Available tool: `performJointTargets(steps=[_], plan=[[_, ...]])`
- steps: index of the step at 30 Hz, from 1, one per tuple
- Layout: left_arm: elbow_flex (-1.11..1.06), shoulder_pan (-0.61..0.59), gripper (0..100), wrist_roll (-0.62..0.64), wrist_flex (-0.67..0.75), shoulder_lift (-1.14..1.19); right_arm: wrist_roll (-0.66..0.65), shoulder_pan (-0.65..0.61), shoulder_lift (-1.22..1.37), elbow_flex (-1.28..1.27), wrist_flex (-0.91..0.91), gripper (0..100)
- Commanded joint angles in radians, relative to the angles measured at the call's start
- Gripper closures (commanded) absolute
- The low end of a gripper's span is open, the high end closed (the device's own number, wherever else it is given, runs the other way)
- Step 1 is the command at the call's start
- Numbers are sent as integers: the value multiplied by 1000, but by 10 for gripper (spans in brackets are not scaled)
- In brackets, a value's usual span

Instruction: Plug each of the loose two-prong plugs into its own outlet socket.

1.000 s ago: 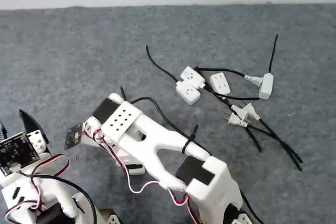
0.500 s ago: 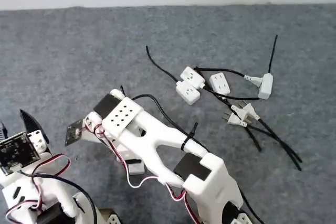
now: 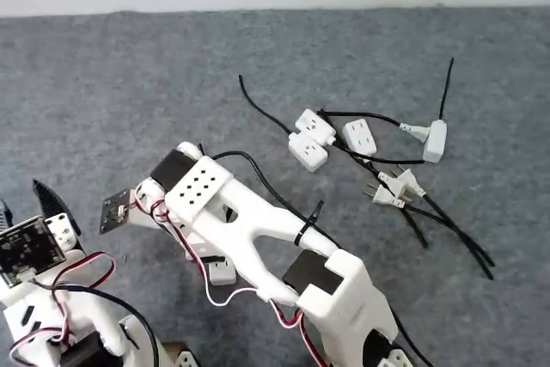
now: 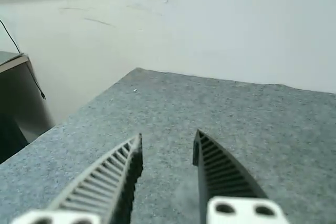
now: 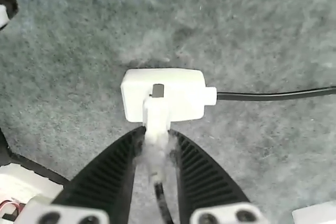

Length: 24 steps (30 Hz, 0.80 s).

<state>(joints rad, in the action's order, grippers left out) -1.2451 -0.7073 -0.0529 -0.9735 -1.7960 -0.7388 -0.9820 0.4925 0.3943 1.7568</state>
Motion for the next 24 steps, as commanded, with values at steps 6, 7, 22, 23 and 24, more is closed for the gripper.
performJointTargets(steps=[6, 7, 22, 23, 24], plan=[[10, -3, 830, -6, 0, 3, -32, 2, -12, -8, 41, 990], [10, -3, 830, -6, 0, 3, -32, 2, -12, -8, 41, 990], [10, -3, 830, -6, 0, 3, -48, 39, -19, -57, 42, 990], [10, -3, 830, -6, 0, 3, -51, 39, -19, -58, 42, 990], [10, -3, 830, -6, 0, 3, -51, 39, -19, -64, 42, 990]])
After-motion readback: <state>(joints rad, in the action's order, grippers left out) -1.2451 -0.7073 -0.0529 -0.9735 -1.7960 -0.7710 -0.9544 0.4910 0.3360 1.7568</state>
